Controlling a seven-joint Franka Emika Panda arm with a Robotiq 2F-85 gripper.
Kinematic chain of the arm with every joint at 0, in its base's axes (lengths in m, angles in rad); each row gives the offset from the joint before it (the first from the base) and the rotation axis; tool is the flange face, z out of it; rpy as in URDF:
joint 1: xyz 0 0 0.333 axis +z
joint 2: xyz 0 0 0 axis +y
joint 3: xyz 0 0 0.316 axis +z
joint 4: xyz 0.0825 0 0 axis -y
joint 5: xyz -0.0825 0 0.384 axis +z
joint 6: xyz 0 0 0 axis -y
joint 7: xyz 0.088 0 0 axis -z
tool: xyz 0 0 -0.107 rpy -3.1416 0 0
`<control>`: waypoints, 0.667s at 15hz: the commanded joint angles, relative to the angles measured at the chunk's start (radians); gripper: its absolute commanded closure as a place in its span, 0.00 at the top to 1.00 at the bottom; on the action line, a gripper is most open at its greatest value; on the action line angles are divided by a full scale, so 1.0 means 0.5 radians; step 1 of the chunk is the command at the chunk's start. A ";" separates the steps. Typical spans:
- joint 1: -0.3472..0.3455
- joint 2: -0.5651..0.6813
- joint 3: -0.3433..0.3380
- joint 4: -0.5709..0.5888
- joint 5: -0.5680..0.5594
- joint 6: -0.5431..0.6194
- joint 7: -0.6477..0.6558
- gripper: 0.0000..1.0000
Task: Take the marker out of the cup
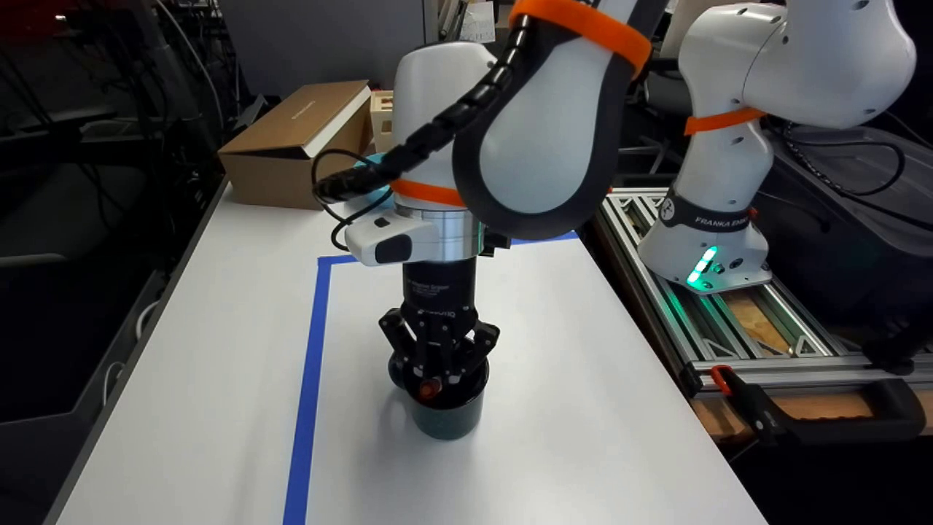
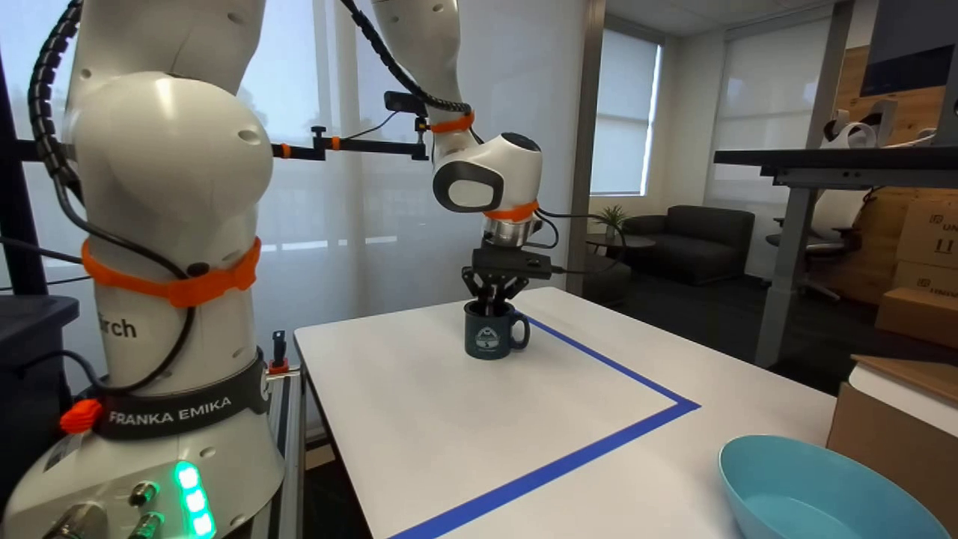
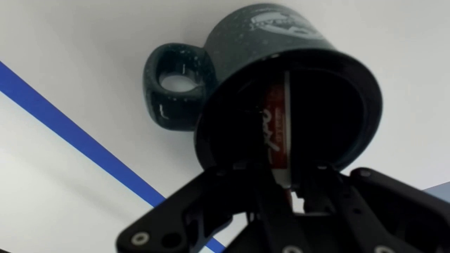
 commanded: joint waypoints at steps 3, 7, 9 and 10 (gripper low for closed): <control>-0.241 -0.327 0.242 -0.214 -0.251 -0.018 0.409 0.05; -0.276 -0.449 0.303 -0.243 -0.369 -0.028 0.636 0.05; -0.279 -0.515 0.308 -0.265 -0.447 -0.026 0.749 0.05; -0.279 -0.549 0.299 -0.286 -0.523 -0.022 0.850 0.05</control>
